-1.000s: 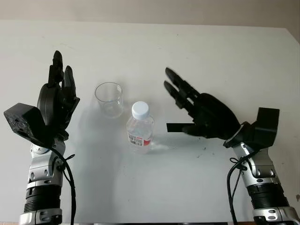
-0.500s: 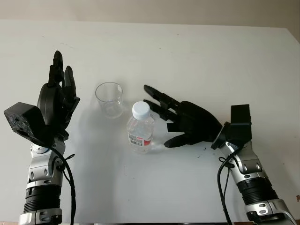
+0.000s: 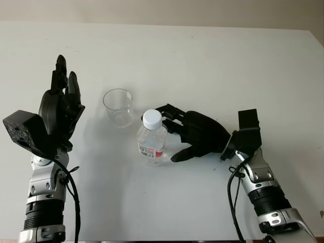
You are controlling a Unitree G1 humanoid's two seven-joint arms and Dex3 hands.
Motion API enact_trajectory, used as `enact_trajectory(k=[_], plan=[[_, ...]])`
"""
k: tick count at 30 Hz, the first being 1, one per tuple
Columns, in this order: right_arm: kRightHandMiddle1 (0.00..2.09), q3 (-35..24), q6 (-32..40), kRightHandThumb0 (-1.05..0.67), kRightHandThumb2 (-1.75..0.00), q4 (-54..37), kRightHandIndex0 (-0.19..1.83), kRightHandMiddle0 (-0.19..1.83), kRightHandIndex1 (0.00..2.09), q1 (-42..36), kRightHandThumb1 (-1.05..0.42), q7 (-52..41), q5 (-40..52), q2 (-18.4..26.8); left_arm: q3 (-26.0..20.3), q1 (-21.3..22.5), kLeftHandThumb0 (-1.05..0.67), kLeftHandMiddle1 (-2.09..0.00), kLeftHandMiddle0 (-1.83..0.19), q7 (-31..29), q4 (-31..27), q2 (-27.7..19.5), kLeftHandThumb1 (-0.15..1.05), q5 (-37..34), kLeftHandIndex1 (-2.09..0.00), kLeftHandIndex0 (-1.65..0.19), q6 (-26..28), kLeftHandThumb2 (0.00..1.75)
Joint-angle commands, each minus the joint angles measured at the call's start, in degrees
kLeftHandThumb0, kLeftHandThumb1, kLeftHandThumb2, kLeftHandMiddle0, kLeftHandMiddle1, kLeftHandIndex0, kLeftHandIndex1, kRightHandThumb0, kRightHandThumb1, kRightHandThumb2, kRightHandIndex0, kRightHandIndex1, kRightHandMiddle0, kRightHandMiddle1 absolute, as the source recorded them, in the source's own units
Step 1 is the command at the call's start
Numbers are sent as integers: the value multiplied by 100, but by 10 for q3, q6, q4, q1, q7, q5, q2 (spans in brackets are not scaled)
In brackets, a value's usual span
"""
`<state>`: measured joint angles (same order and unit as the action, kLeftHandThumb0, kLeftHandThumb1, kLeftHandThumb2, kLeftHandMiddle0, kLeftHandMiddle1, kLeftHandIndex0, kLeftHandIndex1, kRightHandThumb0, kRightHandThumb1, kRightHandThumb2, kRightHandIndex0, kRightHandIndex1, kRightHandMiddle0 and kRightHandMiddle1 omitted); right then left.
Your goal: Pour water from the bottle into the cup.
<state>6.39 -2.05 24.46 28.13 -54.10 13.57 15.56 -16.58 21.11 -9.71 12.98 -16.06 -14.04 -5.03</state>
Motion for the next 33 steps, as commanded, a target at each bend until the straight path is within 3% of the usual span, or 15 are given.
enact_trajectory(k=[1,10,20,33], plan=[[153,4,12,-79,-5,7,-5,-17,146,7,-71,-10,-4,6,-4,7,-72,-5,10,-1,-1,-4,105,-2,-5,13,-2,66],[144,19,35,-78,-5,16,2,-5,141,32,-68,-26,-23,2,-4,8,-72,-5,10,1,-2,-4,105,-1,-5,13,0,66],[136,40,24,-81,-5,29,3,-5,131,53,-67,-42,-31,-22,-4,9,-73,-6,9,4,-1,-3,105,0,-6,12,-1,65],[141,63,24,-82,-5,-5,6,-6,126,54,-62,-71,-23,-43,-6,8,-73,-6,9,5,0,0,105,-3,-6,12,-4,66]])
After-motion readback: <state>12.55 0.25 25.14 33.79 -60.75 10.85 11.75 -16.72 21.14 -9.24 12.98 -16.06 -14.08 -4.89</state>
